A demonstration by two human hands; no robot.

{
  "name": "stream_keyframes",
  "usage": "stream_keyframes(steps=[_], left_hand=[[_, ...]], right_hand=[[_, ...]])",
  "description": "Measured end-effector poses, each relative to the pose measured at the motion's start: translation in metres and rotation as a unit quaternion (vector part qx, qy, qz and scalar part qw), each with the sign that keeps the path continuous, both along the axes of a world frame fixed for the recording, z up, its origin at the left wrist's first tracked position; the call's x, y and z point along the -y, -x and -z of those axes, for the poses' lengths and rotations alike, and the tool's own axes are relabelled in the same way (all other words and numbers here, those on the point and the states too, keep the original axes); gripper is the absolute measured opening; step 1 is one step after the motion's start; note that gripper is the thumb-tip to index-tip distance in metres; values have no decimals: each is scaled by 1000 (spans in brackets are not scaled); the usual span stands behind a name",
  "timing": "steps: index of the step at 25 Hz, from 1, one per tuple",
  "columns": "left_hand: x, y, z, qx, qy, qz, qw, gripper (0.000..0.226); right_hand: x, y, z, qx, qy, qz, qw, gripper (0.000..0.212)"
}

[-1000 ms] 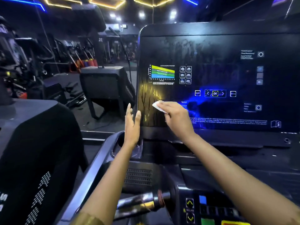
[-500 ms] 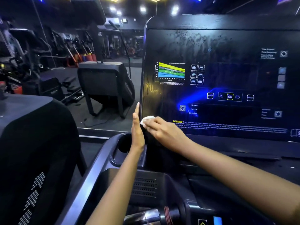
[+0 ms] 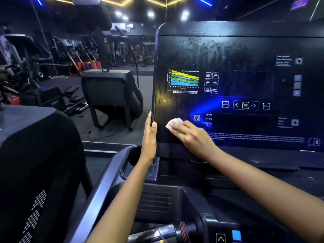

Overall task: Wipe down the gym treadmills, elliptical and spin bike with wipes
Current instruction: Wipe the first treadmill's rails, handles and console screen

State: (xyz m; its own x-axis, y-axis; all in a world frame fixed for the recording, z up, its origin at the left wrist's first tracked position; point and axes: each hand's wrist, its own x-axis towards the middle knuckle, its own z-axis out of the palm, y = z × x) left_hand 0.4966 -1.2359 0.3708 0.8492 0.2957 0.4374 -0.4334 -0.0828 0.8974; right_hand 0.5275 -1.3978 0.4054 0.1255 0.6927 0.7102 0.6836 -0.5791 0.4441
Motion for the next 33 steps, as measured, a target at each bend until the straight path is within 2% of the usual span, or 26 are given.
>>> stream_keyframes(steps=[3,5,9,11,13,15,19,22,24,28,30,33], left_hand=[[-3,-2,-10,-26,-12,-14,999,61],[-4,-10,-22,-33,-1,-25,999,55],[0,-25,-44,-4,5,-36,999,71],[5,-26,-46,-6,11,-43,999,73],[7,-24,-45,7,-1,-60,998,91],[5,-26,-42,14,-2,-65,998,108],[4,-27,-42,6,20,-57,998,116],[4,-24,-41,-3,14,-51,999,107],[1,-26,-43,1,5,-38,999,97],[-6,-38,-70,5,-42,-8,999,64],[-4,-41,-81,2,-40,-19,999,57],[1,-40,-80,3,-66,-58,996,67]], right_hand=[[11,14,25,-24,29,-27,999,34],[15,11,17,-42,13,-51,998,31],[-10,-26,-68,-44,-125,-58,990,34],[-32,-47,-112,-42,-147,-30,988,32],[-51,-56,-127,-39,-128,3,991,29],[-58,-49,-112,-8,-78,4,997,30],[-42,-13,-52,47,22,-9,999,36],[-35,-18,-43,33,40,-71,996,34],[-37,-35,-71,11,-7,-91,996,32],[-50,-77,-163,7,-141,-30,990,30],[-57,-93,-196,12,-145,6,989,28],[-66,-106,-207,-6,-101,54,993,25]])
